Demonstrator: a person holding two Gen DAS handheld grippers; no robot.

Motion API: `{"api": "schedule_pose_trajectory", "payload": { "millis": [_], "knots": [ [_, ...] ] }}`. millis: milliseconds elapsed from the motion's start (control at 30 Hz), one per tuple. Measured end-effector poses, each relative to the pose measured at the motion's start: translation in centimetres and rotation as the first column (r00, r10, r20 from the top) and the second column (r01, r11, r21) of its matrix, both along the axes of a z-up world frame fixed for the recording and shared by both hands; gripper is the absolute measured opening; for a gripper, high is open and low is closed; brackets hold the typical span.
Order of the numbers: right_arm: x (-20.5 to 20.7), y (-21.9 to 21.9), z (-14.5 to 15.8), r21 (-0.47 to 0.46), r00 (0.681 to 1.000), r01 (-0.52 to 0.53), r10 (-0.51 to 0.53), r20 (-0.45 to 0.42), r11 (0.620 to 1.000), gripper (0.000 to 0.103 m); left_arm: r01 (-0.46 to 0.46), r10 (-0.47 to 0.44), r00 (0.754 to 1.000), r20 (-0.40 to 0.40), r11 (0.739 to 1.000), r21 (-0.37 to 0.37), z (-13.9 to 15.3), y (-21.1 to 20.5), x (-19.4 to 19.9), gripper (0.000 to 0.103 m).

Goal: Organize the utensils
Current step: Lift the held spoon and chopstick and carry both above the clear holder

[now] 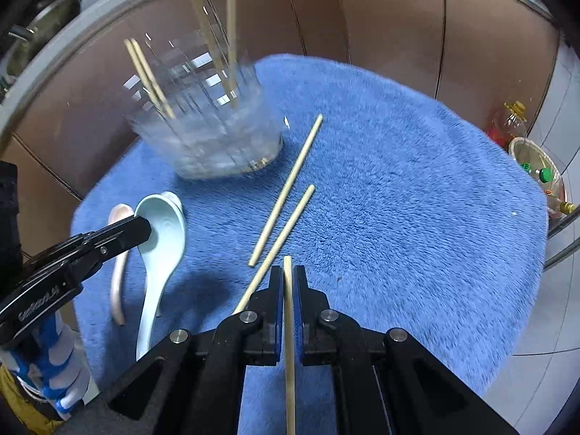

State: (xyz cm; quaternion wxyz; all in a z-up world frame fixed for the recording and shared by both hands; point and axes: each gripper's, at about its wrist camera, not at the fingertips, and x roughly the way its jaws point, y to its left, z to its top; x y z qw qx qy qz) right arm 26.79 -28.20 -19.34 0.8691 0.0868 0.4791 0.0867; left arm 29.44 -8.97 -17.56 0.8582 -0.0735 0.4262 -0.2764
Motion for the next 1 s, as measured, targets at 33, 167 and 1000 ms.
{"api": "schedule_pose_trajectory", "payload": {
  "millis": [33,167,1000],
  "knots": [
    [-0.8,0.0,0.6,0.002,1.000,0.004,-0.004,0.020,1.000,0.005,-0.008,0.008,1.000,0.017,1.000,-0.001,0.7,0.4,-0.5,0.003],
    [-3.2,-0.5,2.9,0.028,0.995,0.002,-0.005,0.104,1.000,0.005,-0.041,0.042,0.997,0.071,0.999,-0.014,3.0,1.7,-2.0,0.003],
    [-6.0,1.8,17.4,0.081,0.831,-0.120,0.055,0.553,0.990,0.005,-0.195,0.215,0.900,0.379,0.976,-0.092,15.3,5.8,-5.2,0.003]
  ]
}}
